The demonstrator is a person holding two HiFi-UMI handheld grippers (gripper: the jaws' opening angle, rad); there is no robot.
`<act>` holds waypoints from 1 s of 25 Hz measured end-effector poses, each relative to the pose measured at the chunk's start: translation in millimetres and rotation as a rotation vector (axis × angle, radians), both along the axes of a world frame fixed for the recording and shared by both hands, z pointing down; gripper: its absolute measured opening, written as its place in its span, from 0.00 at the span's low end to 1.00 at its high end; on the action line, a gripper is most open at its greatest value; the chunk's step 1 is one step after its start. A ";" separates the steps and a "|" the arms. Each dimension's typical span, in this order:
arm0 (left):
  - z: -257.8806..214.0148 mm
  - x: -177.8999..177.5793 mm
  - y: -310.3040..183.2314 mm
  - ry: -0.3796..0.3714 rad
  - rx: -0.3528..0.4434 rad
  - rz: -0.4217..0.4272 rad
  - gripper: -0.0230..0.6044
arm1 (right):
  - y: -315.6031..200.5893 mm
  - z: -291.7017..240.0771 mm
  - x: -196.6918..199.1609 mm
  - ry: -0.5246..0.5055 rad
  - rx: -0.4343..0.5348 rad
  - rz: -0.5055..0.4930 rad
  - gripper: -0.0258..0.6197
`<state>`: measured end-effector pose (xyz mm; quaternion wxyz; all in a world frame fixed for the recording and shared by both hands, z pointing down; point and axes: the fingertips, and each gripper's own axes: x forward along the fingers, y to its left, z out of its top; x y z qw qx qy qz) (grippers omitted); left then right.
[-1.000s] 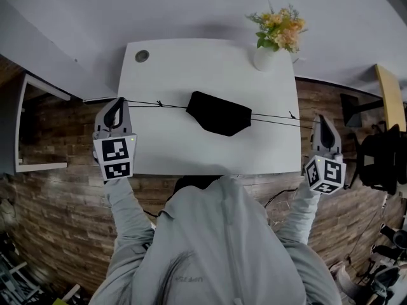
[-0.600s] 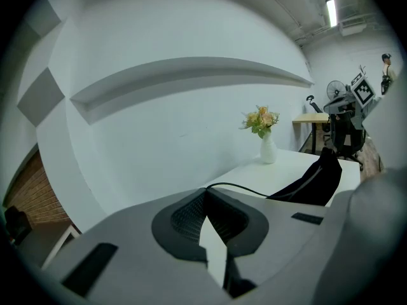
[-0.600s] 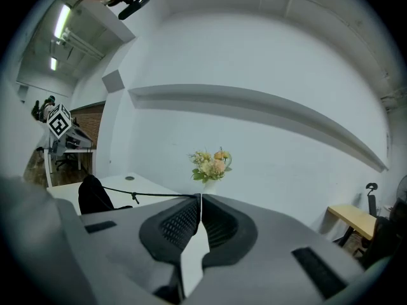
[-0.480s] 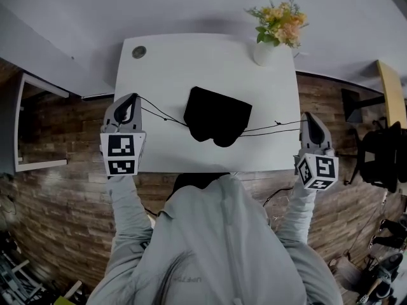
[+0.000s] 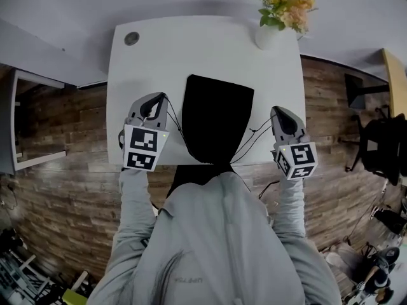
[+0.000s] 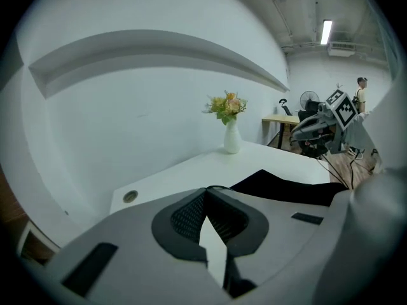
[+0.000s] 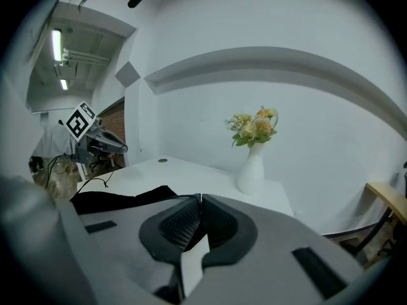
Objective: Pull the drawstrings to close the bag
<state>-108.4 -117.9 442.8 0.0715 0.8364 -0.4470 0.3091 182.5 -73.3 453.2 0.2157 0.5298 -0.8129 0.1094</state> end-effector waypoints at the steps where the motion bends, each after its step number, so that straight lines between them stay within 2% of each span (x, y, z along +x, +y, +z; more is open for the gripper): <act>1: 7.7 7.3 2.0 0.008 -0.019 0.015 0.08 | 0.7 8.8 -7.1 -0.001 -0.019 -0.020 0.08; 9: 65.8 48.7 16.8 0.046 -0.150 0.089 0.08 | 6.8 78.8 -52.4 0.021 -0.182 -0.163 0.08; 14: 94.2 53.0 24.6 0.049 -0.221 0.060 0.08 | 14.1 108.3 -63.5 0.035 -0.269 -0.207 0.08; 19: 104.7 50.3 26.3 0.067 -0.247 0.042 0.08 | 18.0 114.8 -62.2 0.030 -0.312 -0.215 0.09; 21: 105.5 46.2 27.5 0.061 -0.249 0.032 0.08 | 22.5 116.5 -62.8 0.026 -0.344 -0.225 0.19; 24: 102.9 42.1 29.9 0.069 -0.257 0.017 0.09 | 29.7 118.4 -60.2 0.034 -0.377 -0.235 0.25; 25: 102.4 42.1 31.1 0.077 -0.266 0.017 0.12 | 31.7 119.0 -57.4 0.039 -0.384 -0.236 0.27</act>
